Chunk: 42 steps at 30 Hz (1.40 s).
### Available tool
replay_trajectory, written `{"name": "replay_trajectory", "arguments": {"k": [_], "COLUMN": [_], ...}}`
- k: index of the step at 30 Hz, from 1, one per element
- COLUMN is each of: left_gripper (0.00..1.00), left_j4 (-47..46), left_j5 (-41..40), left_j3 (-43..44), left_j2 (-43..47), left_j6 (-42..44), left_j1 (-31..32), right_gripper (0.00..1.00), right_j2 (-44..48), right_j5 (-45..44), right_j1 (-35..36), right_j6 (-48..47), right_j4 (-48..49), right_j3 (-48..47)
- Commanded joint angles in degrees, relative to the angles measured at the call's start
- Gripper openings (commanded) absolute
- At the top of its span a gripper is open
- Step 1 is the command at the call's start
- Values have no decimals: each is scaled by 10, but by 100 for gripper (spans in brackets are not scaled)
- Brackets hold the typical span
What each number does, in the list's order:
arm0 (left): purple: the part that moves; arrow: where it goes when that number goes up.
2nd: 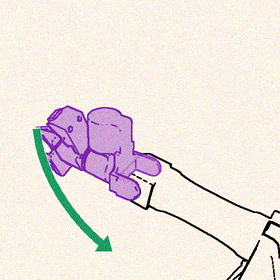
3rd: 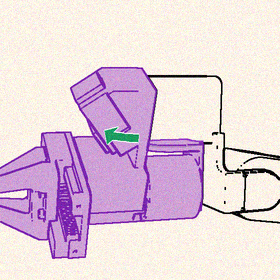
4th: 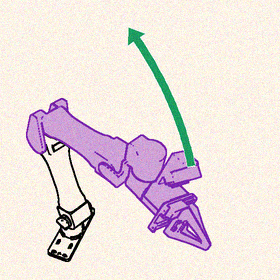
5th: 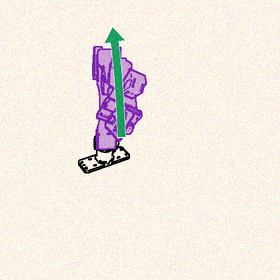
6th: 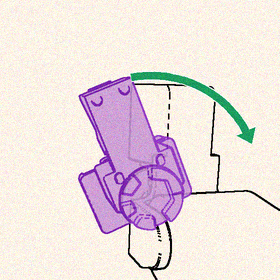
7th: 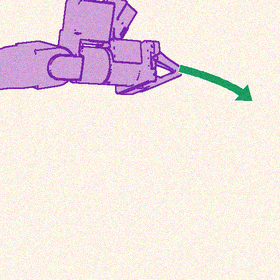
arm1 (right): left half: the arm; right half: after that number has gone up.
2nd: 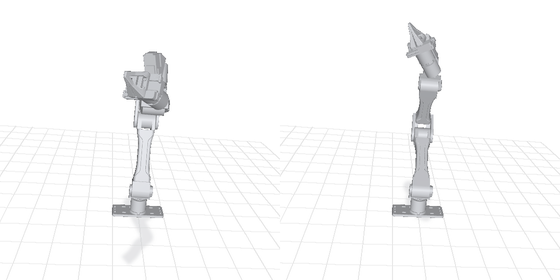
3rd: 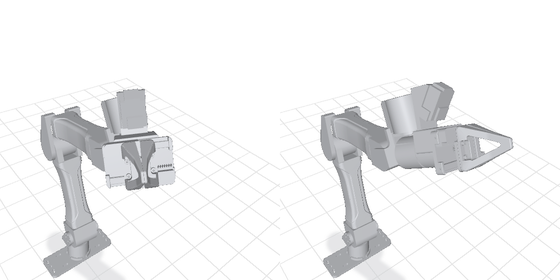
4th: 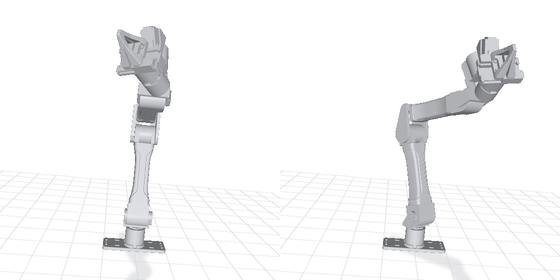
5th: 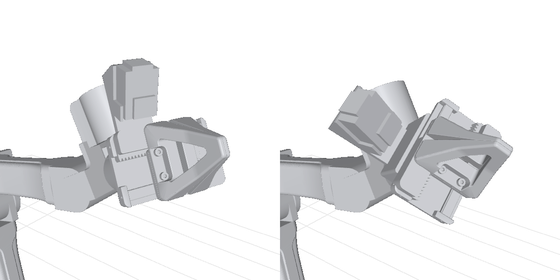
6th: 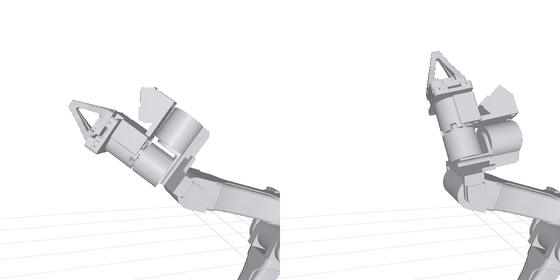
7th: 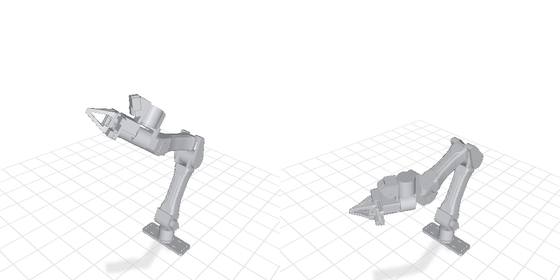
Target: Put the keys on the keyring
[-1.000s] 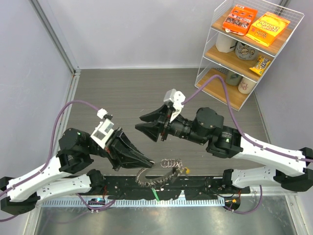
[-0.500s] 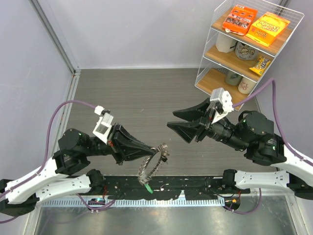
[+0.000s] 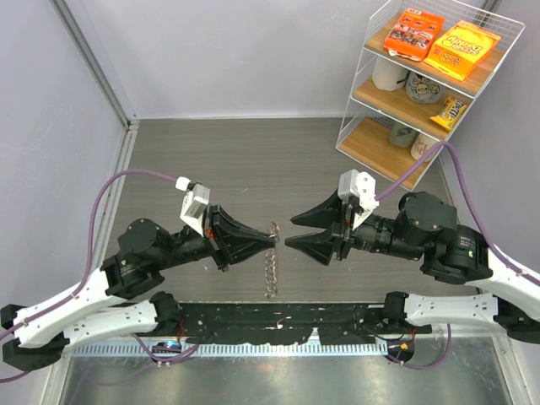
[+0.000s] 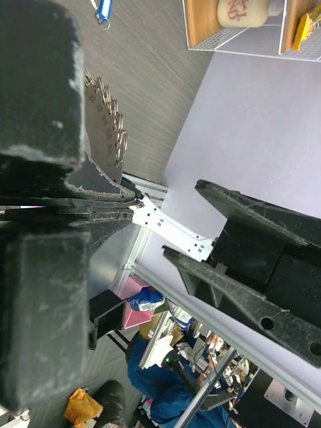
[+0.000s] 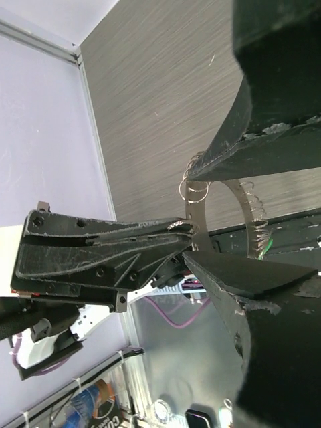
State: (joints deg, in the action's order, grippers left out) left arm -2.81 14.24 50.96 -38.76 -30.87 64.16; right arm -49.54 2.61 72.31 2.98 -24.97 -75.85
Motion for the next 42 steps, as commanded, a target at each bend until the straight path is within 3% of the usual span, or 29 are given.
{"name": "replay_trajectory", "arguments": {"k": [1, 11, 18, 31, 42], "left_gripper": [0, 0, 0, 0, 0], "left_j4": [-62, -95, -120, -148, -161], "left_j5": [-10, 16, 29, 44, 35], "left_j3": [3, -13, -18, -25, -35], "left_j2": [2, 25, 29, 33, 40], "left_j6": [0, -3, -7, -15, -15], "left_j1": [2, 2, 2, 2, 2], "right_gripper": [52, 59, 59, 55, 41], "right_j2": [-7, -12, -22, -39, -50], "right_j5": [34, 81, 99, 126, 139], "right_j1": [4, 4, 4, 4, 4], "right_j6": [-22, -47, -39, -31, -16], "right_j4": [20, 21, 42, 70, 71], "right_j3": [3, 1, 4, 3, -5]}}
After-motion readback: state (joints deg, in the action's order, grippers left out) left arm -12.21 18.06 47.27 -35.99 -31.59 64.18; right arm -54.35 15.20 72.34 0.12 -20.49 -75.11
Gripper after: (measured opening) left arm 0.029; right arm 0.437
